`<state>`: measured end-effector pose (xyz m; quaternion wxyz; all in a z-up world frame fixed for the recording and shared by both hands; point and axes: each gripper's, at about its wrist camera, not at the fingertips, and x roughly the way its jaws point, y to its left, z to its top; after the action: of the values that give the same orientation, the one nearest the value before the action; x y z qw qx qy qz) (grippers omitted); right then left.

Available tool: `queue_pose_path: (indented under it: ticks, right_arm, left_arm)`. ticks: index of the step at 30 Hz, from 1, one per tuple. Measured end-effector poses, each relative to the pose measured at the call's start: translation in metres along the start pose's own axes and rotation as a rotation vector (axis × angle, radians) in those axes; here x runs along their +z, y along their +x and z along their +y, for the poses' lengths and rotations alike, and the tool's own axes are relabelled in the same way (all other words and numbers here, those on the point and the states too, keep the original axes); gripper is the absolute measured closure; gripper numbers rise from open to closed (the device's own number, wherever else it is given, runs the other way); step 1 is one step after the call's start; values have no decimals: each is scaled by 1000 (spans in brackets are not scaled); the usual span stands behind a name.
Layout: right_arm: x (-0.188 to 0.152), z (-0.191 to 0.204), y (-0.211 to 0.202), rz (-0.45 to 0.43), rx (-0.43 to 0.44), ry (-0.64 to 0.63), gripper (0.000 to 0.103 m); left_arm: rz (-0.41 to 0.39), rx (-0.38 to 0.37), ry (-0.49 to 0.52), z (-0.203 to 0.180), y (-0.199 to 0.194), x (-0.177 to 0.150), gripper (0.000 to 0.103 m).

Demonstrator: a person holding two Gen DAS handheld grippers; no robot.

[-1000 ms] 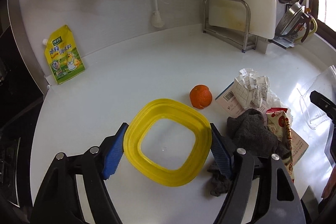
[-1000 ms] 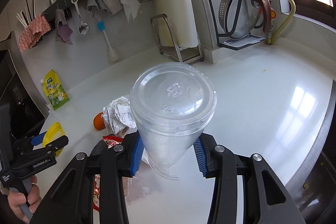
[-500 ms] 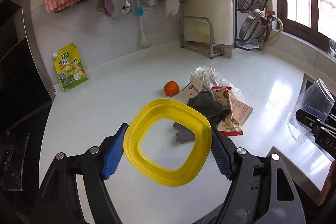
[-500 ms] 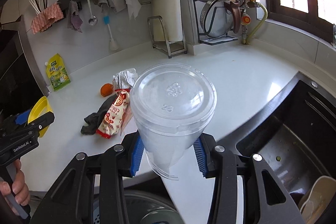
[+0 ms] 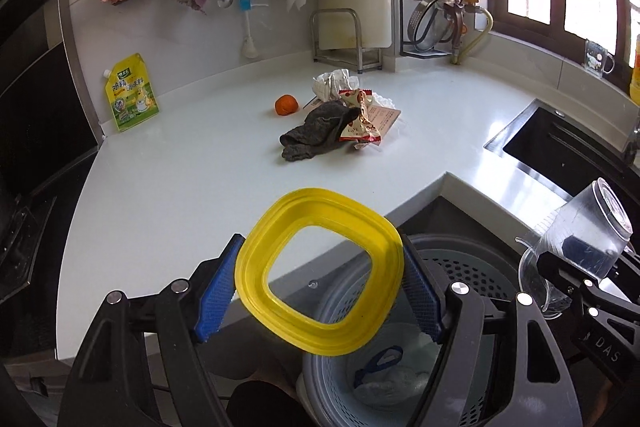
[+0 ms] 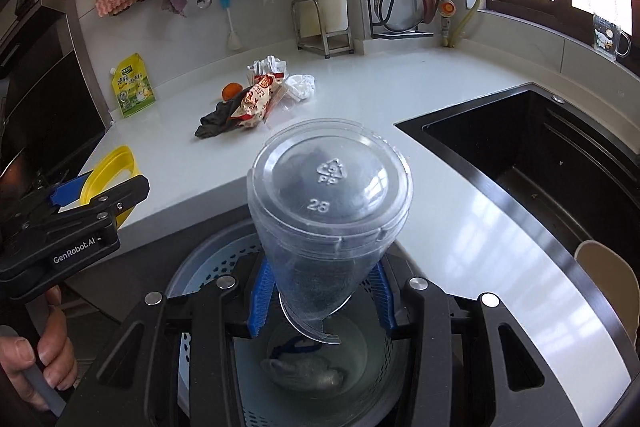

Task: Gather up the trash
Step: 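Carry the cup and yellow lid over the bin with both tools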

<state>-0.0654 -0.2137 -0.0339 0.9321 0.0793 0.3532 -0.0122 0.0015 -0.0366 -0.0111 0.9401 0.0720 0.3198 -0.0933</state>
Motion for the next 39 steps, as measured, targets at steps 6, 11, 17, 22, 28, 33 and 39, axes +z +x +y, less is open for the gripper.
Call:
queue_pose_path:
  ticks: [6, 11, 17, 22, 28, 33, 39]
  right_arm:
    - [-35, -8, 4, 55, 17, 27, 62]
    - [-51, -8, 7, 92, 38, 18, 62]
    - [-66, -7, 22, 146, 40, 2, 62]
    - [-70, -7, 32, 185, 48, -3, 62]
    - [-72, -9, 41, 208, 48, 2, 62]
    - [-71, -7, 48, 218, 47, -5, 62]
    - [-74, -5, 54, 231, 43, -6, 62]
  left_arm:
    - [51, -38, 11, -14, -3, -34, 30]
    - [110, -78, 16, -24, 2, -56, 30]
    - [134, -81, 23, -33, 9, -68, 30]
    - [151, -89, 24, -33, 18, -74, 30]
    - [196, -100, 21, -33, 34, -78, 29]
    - [214, -81, 23, -30, 41, -80, 29]
    - [257, -68, 15, -28, 50, -83, 28]
